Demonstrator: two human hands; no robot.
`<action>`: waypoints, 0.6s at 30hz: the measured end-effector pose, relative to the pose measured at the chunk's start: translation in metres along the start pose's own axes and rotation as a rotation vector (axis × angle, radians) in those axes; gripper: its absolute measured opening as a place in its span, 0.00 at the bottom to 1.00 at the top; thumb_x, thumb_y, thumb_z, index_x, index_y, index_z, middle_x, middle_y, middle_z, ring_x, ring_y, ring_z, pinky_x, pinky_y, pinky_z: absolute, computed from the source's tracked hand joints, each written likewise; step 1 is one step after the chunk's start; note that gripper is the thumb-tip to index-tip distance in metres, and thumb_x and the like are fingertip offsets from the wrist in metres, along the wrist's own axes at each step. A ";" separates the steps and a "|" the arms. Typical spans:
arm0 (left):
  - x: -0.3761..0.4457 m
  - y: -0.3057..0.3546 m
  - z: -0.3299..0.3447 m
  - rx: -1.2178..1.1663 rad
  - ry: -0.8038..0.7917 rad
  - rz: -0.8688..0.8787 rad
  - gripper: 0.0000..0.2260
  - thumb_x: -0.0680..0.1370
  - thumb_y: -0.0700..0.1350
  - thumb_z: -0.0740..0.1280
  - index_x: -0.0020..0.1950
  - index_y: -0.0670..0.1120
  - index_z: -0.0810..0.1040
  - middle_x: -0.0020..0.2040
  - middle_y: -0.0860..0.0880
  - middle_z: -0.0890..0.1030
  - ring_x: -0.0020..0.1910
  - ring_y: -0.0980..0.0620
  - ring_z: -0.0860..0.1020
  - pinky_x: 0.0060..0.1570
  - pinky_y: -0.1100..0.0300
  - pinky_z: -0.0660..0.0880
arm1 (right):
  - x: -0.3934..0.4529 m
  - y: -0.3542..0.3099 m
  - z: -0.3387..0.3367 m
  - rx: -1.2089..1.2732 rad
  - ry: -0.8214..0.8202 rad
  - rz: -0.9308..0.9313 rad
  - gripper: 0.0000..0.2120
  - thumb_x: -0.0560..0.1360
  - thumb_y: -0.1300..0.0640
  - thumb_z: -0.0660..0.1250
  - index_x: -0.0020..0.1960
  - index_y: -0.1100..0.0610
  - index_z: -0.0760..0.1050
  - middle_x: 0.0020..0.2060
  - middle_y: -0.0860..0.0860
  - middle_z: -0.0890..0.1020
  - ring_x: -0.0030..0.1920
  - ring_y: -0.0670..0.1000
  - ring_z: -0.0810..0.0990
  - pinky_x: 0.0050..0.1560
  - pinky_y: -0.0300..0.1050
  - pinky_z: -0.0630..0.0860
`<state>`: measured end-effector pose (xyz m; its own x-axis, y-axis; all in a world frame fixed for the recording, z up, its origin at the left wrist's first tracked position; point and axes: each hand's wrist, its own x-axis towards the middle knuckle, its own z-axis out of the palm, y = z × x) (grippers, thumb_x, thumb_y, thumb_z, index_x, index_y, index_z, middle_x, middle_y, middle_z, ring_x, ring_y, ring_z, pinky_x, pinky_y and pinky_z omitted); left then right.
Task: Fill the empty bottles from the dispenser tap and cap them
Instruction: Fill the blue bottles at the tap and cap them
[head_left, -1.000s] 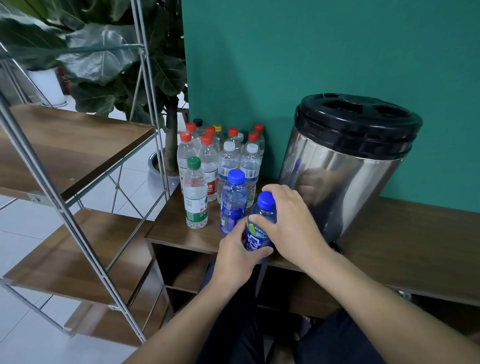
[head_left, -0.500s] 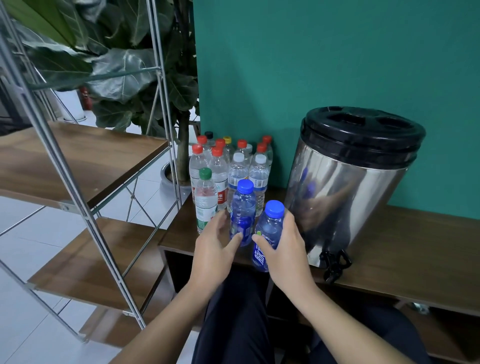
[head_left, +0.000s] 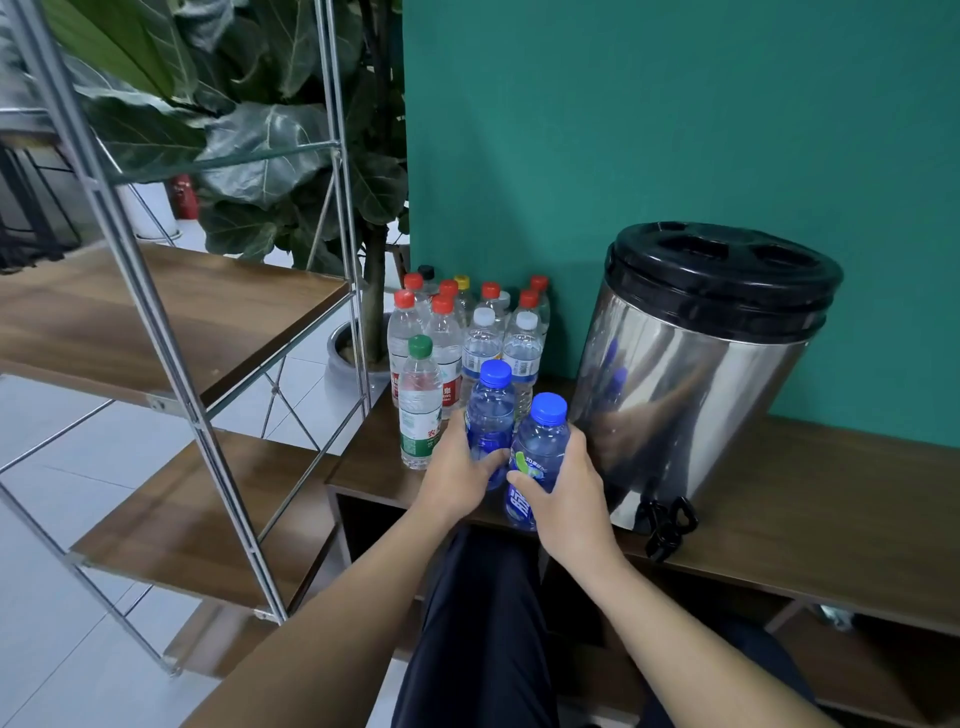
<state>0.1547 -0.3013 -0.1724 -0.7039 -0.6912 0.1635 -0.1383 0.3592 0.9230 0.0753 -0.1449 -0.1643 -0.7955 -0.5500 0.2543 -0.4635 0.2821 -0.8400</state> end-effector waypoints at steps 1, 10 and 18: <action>-0.003 0.001 -0.001 -0.002 -0.002 0.008 0.26 0.79 0.43 0.81 0.73 0.53 0.74 0.63 0.61 0.83 0.62 0.65 0.81 0.69 0.50 0.79 | 0.001 0.001 0.000 0.002 -0.004 0.002 0.36 0.76 0.55 0.83 0.76 0.45 0.66 0.68 0.44 0.81 0.67 0.49 0.82 0.69 0.57 0.80; -0.029 0.008 -0.017 -0.010 -0.041 -0.031 0.26 0.78 0.47 0.82 0.72 0.60 0.76 0.66 0.61 0.85 0.65 0.60 0.84 0.70 0.42 0.81 | 0.009 0.004 0.001 0.124 -0.051 0.002 0.35 0.76 0.58 0.82 0.77 0.48 0.69 0.67 0.44 0.83 0.66 0.47 0.83 0.71 0.53 0.79; -0.028 -0.001 -0.010 -0.034 0.035 -0.059 0.31 0.75 0.50 0.84 0.75 0.57 0.76 0.67 0.60 0.86 0.65 0.59 0.84 0.69 0.47 0.82 | 0.005 0.025 -0.002 0.148 -0.112 0.040 0.30 0.77 0.61 0.81 0.74 0.48 0.74 0.62 0.40 0.85 0.62 0.41 0.84 0.66 0.44 0.81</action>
<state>0.1820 -0.2888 -0.1743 -0.6707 -0.7319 0.1202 -0.1542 0.2961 0.9426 0.0595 -0.1393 -0.1831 -0.7599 -0.6271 0.1713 -0.3633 0.1912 -0.9118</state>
